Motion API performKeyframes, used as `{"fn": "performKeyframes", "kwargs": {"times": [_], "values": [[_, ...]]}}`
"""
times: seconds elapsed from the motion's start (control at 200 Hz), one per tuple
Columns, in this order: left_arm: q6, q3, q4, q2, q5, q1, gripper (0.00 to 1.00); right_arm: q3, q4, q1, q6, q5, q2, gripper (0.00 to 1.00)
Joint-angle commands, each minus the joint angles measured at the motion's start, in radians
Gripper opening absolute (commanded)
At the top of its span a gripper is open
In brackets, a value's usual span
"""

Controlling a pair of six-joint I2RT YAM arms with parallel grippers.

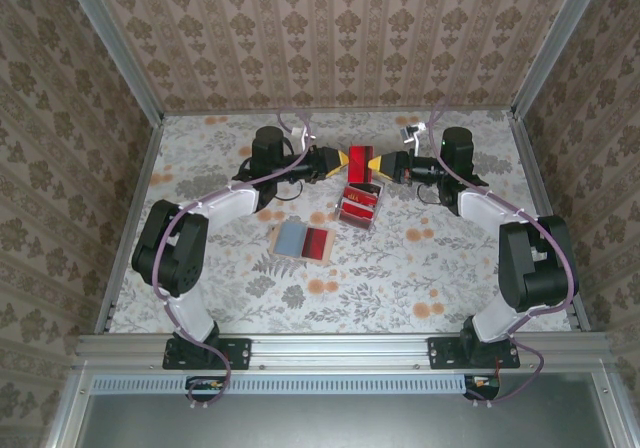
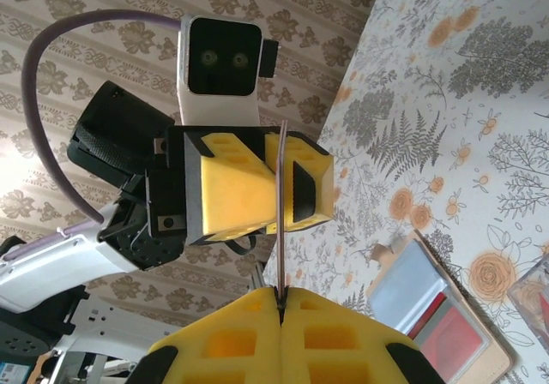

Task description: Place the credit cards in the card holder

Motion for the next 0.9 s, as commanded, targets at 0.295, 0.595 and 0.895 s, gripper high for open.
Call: {"fn": "performKeyframes", "kwargs": {"times": [0.295, 0.595, 0.895], "values": [[0.027, 0.042, 0.011, 0.021, 0.02, -0.007, 0.23, -0.006, 0.13, 0.0, 0.071, -0.062, 0.004, 0.03], [0.023, 0.051, 0.011, 0.02, 0.026, -0.008, 0.23, 0.011, 0.098, 0.001, 0.061, -0.049, 0.022, 0.03], [0.049, 0.045, -0.032, -0.029, 0.029, 0.015, 0.26, 0.031, -0.017, -0.003, -0.014, 0.005, 0.037, 0.03]]}}
